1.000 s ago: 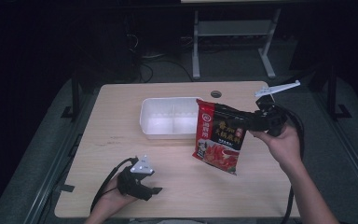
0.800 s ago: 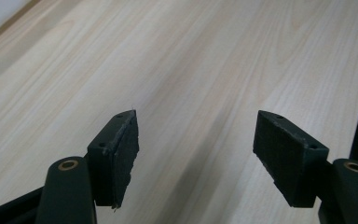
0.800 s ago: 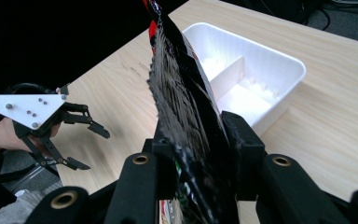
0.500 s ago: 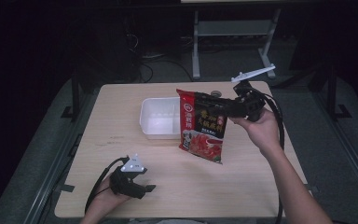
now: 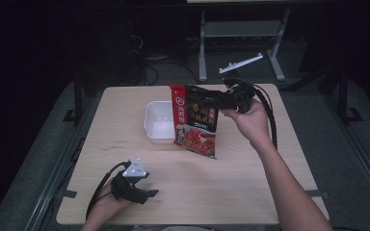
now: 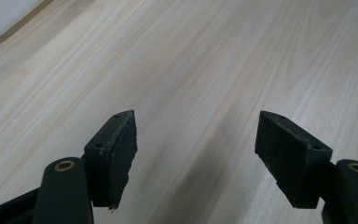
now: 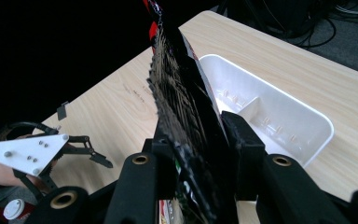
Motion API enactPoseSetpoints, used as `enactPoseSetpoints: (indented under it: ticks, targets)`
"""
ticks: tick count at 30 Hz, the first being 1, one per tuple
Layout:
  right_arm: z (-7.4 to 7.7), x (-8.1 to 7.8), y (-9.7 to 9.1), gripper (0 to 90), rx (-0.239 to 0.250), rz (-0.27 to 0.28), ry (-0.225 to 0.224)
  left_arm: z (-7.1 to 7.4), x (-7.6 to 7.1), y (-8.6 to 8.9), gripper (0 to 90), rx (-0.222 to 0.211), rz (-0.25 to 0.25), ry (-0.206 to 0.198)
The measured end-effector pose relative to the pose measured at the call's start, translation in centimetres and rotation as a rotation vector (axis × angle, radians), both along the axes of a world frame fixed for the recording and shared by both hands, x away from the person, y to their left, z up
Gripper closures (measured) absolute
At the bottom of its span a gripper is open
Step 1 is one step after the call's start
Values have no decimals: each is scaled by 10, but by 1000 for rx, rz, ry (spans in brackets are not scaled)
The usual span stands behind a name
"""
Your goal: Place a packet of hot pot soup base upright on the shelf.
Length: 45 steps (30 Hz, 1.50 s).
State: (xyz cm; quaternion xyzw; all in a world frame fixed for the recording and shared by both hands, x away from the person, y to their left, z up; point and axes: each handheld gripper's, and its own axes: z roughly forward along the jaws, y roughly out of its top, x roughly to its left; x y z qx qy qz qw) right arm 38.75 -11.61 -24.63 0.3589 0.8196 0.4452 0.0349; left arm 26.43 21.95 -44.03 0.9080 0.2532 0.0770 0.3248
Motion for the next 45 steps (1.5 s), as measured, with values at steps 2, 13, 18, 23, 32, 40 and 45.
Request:
enactPoseSetpoints:
  ticks: [2,13,18,23,32,40,45]
  targets:
    - [2,3,5,676,-7,1,-2,0,0,-1,292,0,-5,-3]
    - [10,22,29,676,9,-21,-12,-1,0,2,291,0,0,-3]
    - [10,33,39,676,-5,-35,-14,-1,1,2,290,-1,0,-2]
    - [6,42,47,676,-7,-42,-4,-3,1,2,289,-1,-1,3]
    - [4,59,63,675,-36,-78,-15,-4,2,3,289,3,-1,5]
    - [-3,71,77,675,-35,-107,-9,-5,1,2,287,2,-3,4]
    - [-7,79,90,674,-42,-129,-18,-4,3,5,285,-2,1,4]
